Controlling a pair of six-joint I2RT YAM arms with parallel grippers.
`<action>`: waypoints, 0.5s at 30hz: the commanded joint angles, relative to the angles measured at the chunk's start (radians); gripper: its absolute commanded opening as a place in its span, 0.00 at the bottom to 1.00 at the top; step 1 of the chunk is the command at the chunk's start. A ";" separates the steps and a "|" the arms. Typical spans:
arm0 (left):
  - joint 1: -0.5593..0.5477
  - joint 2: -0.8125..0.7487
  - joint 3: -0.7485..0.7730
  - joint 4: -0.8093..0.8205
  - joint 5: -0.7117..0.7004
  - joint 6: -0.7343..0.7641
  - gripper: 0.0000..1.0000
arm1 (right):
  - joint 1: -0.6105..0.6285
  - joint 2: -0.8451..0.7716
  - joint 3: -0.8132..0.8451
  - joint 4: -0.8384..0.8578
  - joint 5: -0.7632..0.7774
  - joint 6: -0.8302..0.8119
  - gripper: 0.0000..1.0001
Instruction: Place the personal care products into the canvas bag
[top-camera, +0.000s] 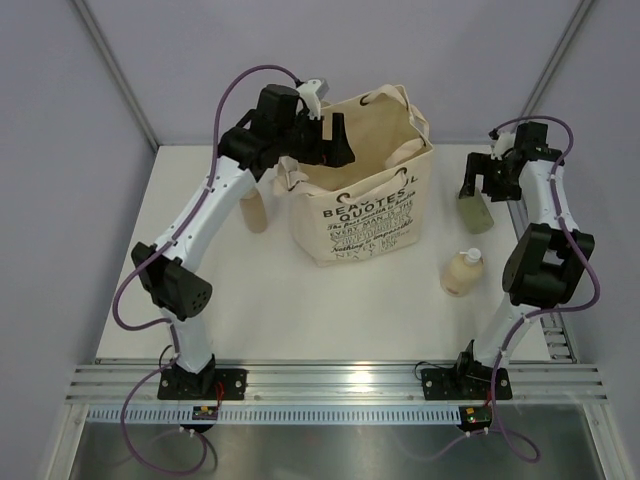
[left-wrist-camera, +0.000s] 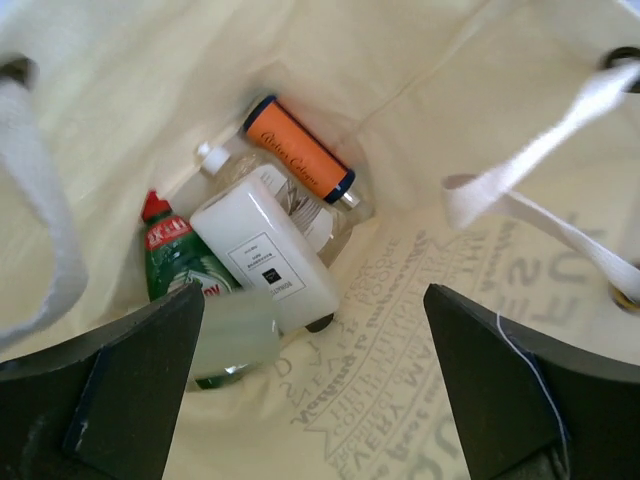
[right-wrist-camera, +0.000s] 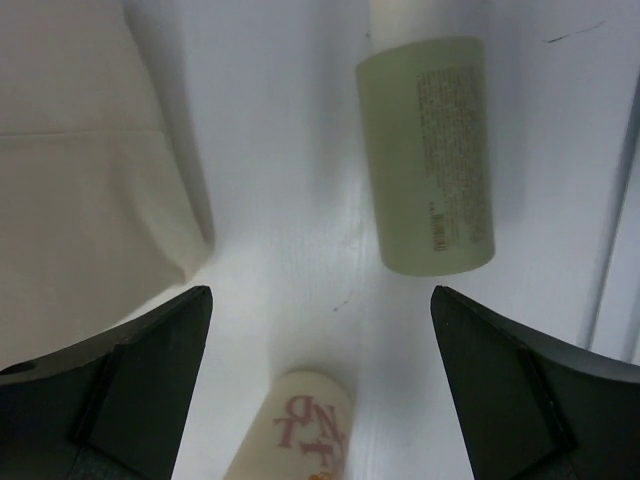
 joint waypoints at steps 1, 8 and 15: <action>0.007 -0.105 -0.013 0.083 0.041 0.048 0.99 | -0.002 0.093 0.090 -0.021 0.133 -0.174 1.00; 0.023 -0.203 -0.081 0.120 0.035 0.047 0.99 | -0.002 0.266 0.271 -0.103 0.118 -0.363 1.00; 0.060 -0.396 -0.223 0.140 -0.005 0.008 0.99 | 0.002 0.458 0.449 -0.171 0.117 -0.401 1.00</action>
